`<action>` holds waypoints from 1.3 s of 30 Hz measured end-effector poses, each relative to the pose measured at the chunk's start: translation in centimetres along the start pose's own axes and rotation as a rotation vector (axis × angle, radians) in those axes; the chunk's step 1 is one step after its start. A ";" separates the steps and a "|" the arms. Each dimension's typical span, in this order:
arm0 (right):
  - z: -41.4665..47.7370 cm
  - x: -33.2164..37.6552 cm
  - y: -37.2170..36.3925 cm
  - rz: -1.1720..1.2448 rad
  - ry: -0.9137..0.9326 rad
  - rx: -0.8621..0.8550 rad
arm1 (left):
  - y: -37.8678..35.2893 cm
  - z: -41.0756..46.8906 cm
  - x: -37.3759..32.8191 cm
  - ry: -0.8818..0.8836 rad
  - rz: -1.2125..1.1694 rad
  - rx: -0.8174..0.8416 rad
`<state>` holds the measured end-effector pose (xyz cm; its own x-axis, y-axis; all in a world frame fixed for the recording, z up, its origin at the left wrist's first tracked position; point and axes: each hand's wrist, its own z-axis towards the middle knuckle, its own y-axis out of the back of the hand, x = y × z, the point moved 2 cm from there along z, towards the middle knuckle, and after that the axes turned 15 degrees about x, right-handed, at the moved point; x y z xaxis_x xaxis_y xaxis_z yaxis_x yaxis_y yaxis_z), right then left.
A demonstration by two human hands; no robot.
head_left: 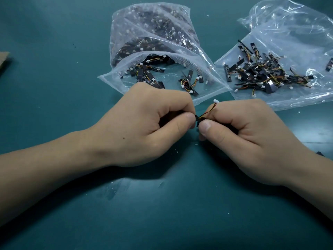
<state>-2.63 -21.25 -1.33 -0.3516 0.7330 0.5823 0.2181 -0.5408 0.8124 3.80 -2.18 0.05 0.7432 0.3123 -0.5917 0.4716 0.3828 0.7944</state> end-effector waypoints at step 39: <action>0.2 0.5 0.1 -0.025 -0.020 0.066 | -0.4 0.1 0.0 0.037 0.038 0.132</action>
<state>-2.63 -20.87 -0.95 -0.3397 0.7541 0.5620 0.2696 -0.4944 0.8264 3.68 -2.44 -0.23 0.7451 0.3573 -0.5632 0.5032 0.2530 0.8263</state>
